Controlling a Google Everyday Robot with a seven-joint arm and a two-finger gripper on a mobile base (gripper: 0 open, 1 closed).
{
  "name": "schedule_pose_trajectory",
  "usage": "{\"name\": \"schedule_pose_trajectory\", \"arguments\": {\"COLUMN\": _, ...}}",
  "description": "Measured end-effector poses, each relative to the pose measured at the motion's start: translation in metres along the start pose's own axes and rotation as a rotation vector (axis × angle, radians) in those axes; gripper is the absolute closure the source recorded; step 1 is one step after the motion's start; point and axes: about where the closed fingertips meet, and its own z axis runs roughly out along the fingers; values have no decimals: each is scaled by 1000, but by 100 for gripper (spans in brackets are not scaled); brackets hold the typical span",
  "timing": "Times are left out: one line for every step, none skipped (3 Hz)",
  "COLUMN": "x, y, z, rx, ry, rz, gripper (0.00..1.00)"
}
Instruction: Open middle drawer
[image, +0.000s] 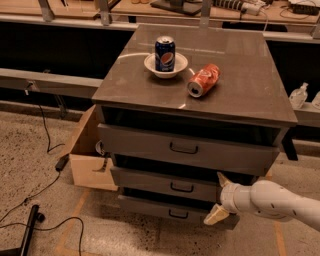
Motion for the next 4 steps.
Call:
{"name": "schedule_pose_trajectory", "arguments": {"x": 7, "y": -7, "z": 12, "rx": 5, "ry": 17, "rz": 0, "gripper": 0}}
{"name": "schedule_pose_trajectory", "arguments": {"x": 11, "y": -13, "z": 19, "rx": 10, "ry": 30, "rz": -4, "gripper": 14}}
{"name": "schedule_pose_trajectory", "arguments": {"x": 15, "y": -16, "z": 24, "rx": 5, "ry": 43, "rz": -11, "gripper": 37}}
{"name": "schedule_pose_trajectory", "arguments": {"x": 16, "y": -14, "z": 27, "rx": -18, "ry": 49, "rz": -20, "gripper": 33}}
